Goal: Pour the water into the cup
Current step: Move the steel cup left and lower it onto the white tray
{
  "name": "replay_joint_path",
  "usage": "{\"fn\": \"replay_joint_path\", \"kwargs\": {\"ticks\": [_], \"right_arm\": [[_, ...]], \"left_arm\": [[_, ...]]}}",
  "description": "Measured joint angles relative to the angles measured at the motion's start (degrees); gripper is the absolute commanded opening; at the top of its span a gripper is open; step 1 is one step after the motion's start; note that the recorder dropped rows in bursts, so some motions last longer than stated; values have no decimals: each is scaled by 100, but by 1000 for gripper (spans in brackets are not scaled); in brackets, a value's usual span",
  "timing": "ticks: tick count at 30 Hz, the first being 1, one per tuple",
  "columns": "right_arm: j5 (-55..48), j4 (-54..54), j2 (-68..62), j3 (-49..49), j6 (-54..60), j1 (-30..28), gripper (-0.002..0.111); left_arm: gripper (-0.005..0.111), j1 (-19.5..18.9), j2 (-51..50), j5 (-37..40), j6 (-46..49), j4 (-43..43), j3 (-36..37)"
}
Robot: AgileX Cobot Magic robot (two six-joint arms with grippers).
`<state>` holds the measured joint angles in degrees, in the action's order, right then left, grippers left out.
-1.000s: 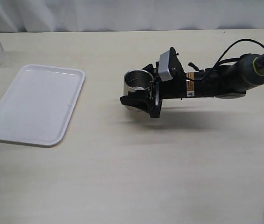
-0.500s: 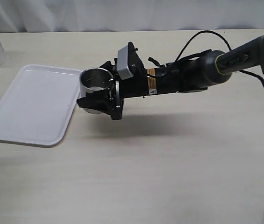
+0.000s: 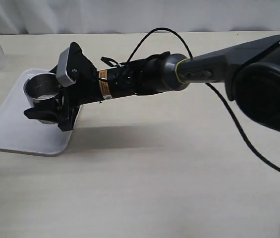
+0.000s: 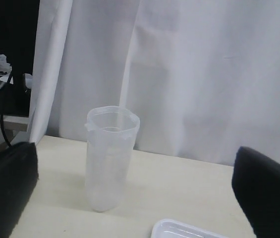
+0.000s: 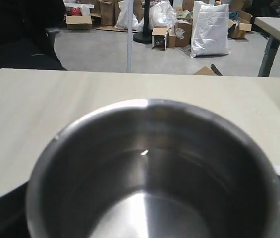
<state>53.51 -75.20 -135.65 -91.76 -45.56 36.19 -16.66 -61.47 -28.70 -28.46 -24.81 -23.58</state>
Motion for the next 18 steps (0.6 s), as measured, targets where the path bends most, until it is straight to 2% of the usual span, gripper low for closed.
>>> {"fn": "replay_joint_path", "kwargs": {"ticks": [5,9,18], "right_arm": [[-332,0,-912,-1291,-733,56,4],[-385,-10,-1486,-2003,-884,56,4],[-710,4,-1813,-2155,-904,56,5]], "left_arm": [[105,0,0,0,0,-4,0],[105,0,0,0,0,-68,0],[105,0,0,0,0,-89,0]]}}
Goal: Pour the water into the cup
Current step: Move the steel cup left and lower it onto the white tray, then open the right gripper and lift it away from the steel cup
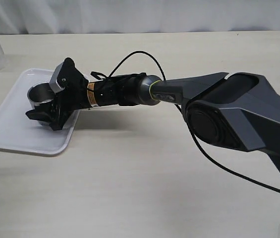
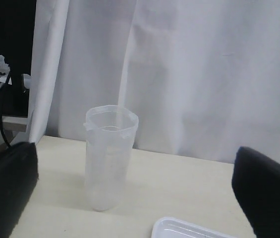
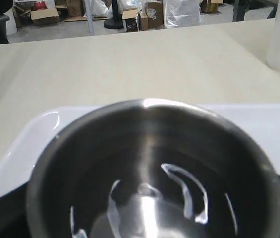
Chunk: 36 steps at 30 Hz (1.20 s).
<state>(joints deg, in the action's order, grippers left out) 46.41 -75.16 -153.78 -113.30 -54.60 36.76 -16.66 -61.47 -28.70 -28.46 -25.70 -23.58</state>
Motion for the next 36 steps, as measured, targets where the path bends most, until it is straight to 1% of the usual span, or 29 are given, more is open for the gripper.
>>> {"fn": "replay_joint_path", "kwargs": {"ticks": [2,3,5,6,7,8,9,11,13,19,23,27,29,31,32,34,36], "right_arm": [[-9,0,0,0,0,0,8],[-9,0,0,0,0,0,12],[-9,0,0,0,0,0,24],[-9,0,0,0,0,0,32],[-9,0,0,0,0,0,48],[4,0,0,0,0,0,58],[13,0,0,0,0,0,74],[27,-12,0,0,0,0,88],[35,30,0,-24,0,0,91],[35,53,24,-24,0,0,92],[85,53,325,-24,-8,0,92],[104,-147,589,-26,-153,0,91],[104,-337,712,-26,-328,0,89],[82,-541,869,-26,-544,0,83],[42,-623,937,-26,-659,0,78],[-56,-871,1126,-26,-1005,0,63],[-141,-1173,1316,-26,-1345,0,46]], "left_arm": [[105,0,0,0,0,0,0],[105,0,0,0,0,0,0],[105,0,0,0,0,0,0],[105,0,0,0,0,0,0],[105,0,0,0,0,0,0],[105,0,0,11,0,0,0],[105,0,0,11,0,0,0],[105,0,0,11,0,0,0],[105,0,0,11,0,0,0],[105,0,0,11,0,0,0],[105,0,0,11,0,0,0],[105,0,0,11,0,0,0],[105,0,0,11,0,0,0],[105,0,0,11,0,0,0],[105,0,0,11,0,0,0],[105,0,0,11,-18,-10,0],[105,0,0,11,-111,-10,12]]}}
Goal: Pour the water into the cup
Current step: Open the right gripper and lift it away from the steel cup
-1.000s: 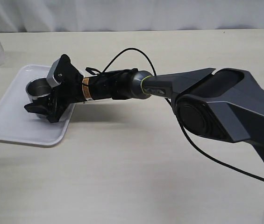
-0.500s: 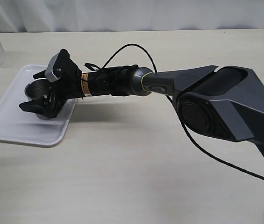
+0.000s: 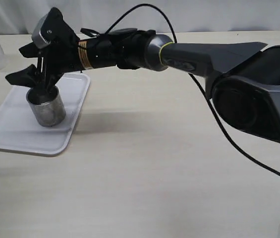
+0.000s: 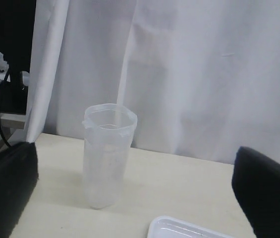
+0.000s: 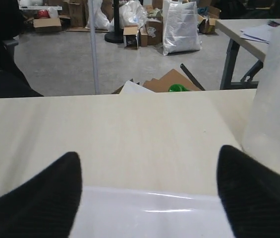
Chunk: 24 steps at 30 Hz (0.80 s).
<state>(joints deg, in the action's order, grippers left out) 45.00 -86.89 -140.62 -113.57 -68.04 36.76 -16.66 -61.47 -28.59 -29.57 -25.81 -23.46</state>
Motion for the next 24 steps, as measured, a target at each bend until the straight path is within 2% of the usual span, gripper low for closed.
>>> {"fn": "replay_joint_path", "kwargs": {"ticks": [5,6,15,24], "right_arm": [[-41,-880,512,0,-802,0,7],[-41,-1033,608,0,-966,0,4],[-10,-1273,1249,31,-2240,-97,4],[-600,-1297,2079,1052,-2238,-128,4]], "left_arm": [[105,0,0,-90,-56,-10,131],[105,0,0,-104,-65,-10,157],[105,0,484,-274,-169,-10,401],[105,0,1835,-235,-503,-31,517]]}}
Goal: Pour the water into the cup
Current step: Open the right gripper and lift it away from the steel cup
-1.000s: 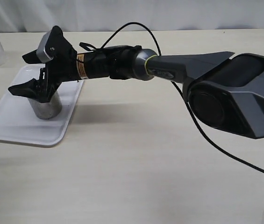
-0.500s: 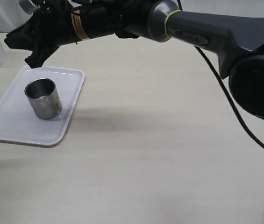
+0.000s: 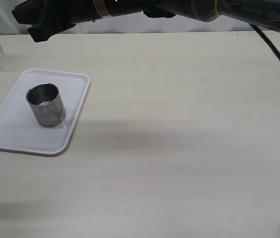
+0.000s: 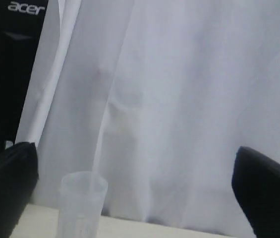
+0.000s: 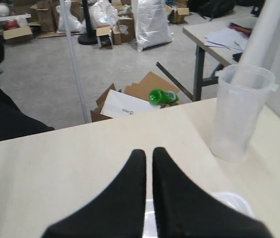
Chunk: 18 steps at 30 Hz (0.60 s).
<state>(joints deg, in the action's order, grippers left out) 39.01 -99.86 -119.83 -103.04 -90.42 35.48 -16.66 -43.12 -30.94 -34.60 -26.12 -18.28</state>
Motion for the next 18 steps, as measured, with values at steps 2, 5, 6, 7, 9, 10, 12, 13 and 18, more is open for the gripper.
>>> {"fn": "replay_joint_path", "kwargs": {"ticks": [2,5,6,7,9,10,12,13,18], "right_arm": [[-220,0,273,439,139,0,4],[-398,0,699,1029,486,0,4],[-424,36,829,1203,615,0,4],[-476,140,1025,1467,830,0,4],[-574,406,1334,1812,1135,0,4],[-667,594,1548,2069,1379,0,4],[-827,958,1844,2439,1771,0,4],[-906,1182,2071,2633,1977,0,4],[-1046,1562,2918,3414,2436,0,4]], "left_arm": [[105,0,209,54,-74,0,0],[105,0,451,165,-181,0,0],[105,0,513,203,-274,0,11],[105,0,575,216,-389,-48,22],[105,0,693,238,-659,-257,44],[105,0,758,238,-819,-447,56],[105,0,873,238,-1143,-879,56],[105,0,937,238,-1335,-1069,56],[105,0,1189,206,-1950,-1480,56]]}}
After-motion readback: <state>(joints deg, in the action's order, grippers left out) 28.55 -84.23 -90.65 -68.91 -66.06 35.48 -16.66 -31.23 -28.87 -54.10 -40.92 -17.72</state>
